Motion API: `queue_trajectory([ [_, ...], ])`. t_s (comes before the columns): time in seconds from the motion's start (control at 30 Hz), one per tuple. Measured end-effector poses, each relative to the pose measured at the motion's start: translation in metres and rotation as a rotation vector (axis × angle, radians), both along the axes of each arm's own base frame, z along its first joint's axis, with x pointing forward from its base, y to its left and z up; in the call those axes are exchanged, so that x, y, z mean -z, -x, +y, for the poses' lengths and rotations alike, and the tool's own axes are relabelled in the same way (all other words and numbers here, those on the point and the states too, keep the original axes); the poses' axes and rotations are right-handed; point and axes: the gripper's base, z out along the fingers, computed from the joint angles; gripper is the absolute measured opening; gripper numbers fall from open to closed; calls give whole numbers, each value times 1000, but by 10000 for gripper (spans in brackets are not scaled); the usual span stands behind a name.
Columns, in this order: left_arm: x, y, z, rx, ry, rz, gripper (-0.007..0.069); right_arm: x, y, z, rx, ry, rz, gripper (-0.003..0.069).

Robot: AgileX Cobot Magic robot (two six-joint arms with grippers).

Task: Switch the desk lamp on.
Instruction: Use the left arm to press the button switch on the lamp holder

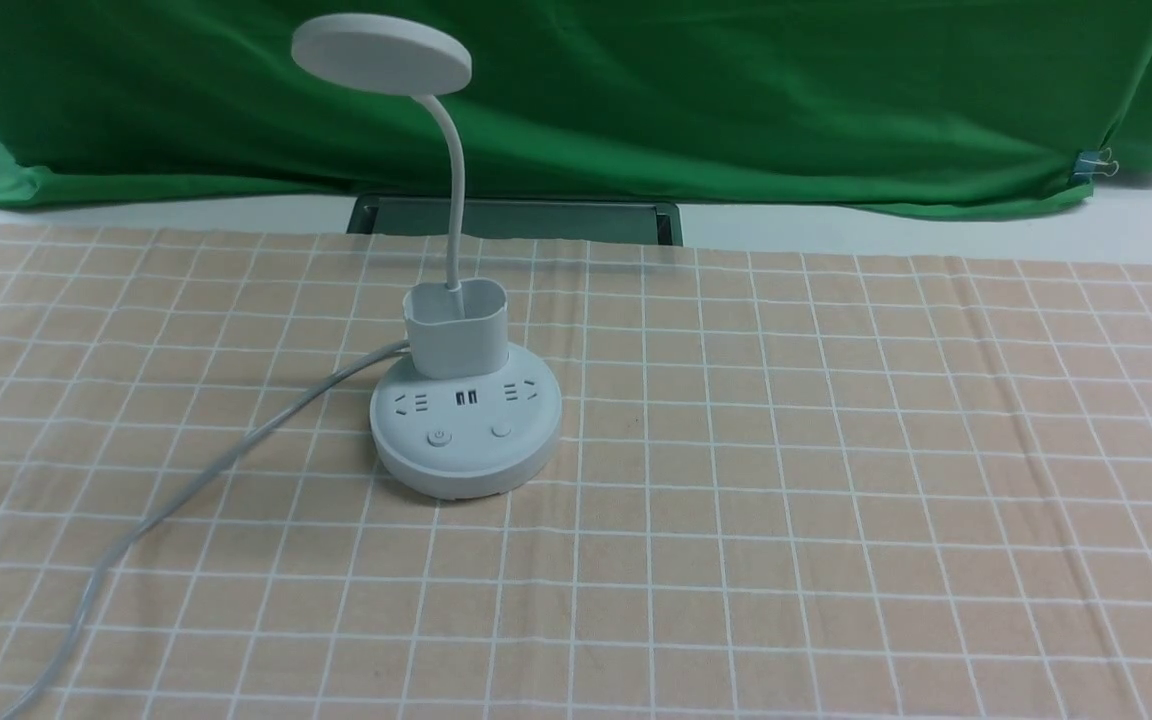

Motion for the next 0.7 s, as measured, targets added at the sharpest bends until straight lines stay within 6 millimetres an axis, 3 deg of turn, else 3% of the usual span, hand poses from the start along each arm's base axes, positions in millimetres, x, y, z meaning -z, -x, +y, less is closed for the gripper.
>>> queue_trajectory([
  [0.13,5,-35,-5,1,-46,286,1,0,0,0,0,0,0,238],
  [0.17,20,-60,-9,26,-27,479,1,0,0,0,0,0,0,238],
  [0.23,41,-85,-15,72,27,714,1,0,0,0,0,0,0,238],
  [0.43,98,-136,-40,254,53,1225,1,0,0,0,0,0,0,238],
  [0.57,119,-162,-63,499,64,1402,1,0,0,0,0,0,0,238],
  [0.7,123,-189,-85,682,30,1466,1,0,0,0,0,0,0,238],
])
